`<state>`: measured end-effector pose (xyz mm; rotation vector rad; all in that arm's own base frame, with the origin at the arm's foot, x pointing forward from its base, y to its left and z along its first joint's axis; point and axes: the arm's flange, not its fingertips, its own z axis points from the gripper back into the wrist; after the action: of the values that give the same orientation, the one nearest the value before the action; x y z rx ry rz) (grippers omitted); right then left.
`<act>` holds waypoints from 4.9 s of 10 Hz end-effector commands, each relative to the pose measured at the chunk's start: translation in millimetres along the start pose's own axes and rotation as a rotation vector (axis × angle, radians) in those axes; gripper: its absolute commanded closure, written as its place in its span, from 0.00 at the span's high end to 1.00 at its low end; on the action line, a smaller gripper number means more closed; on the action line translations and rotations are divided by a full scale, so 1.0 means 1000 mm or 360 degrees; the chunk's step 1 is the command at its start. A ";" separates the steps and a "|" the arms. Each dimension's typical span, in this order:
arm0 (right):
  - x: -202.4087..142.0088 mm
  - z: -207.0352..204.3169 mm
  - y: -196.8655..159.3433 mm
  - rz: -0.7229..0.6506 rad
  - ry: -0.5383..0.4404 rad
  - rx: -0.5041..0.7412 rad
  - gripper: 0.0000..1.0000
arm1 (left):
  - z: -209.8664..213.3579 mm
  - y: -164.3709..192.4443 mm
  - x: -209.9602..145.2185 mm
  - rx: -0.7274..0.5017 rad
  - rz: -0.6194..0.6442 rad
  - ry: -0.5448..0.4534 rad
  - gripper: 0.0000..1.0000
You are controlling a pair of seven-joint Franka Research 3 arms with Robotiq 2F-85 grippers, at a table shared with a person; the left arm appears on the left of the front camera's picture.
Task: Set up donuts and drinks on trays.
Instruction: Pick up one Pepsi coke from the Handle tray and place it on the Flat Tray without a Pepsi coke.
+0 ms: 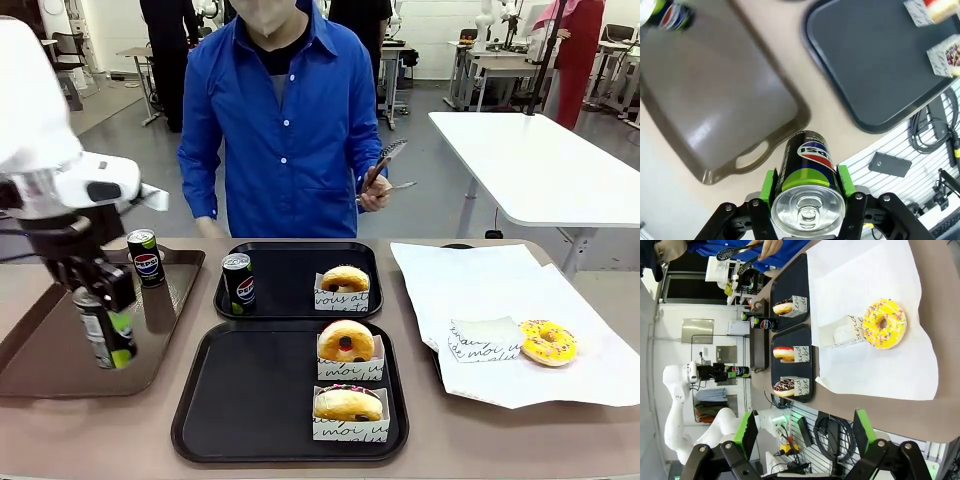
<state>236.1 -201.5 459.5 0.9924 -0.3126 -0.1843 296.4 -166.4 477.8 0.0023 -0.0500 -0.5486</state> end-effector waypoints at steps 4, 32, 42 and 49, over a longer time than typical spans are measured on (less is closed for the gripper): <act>-0.002 -0.001 -0.001 0.0001 0.0003 0.0000 1.00 | -0.015 -0.083 0.042 0.0071 -0.0178 -0.0087 0.58; -0.002 -0.001 -0.001 0.0001 0.0003 0.0000 1.00 | -0.093 -0.112 0.128 -0.0073 -0.0258 -0.0138 0.58; -0.002 -0.001 -0.001 0.0001 0.0003 0.0000 1.00 | -0.054 -0.105 0.100 -0.0014 -0.0306 -0.0203 0.99; -0.002 -0.001 -0.001 0.0001 0.0003 0.0000 1.00 | 0.016 -0.041 0.028 0.0047 -0.0169 -0.0293 1.00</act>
<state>236.1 -201.5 459.4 0.9926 -0.3124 -0.1845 302.5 -236.8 489.6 -0.0177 -0.2264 -0.6581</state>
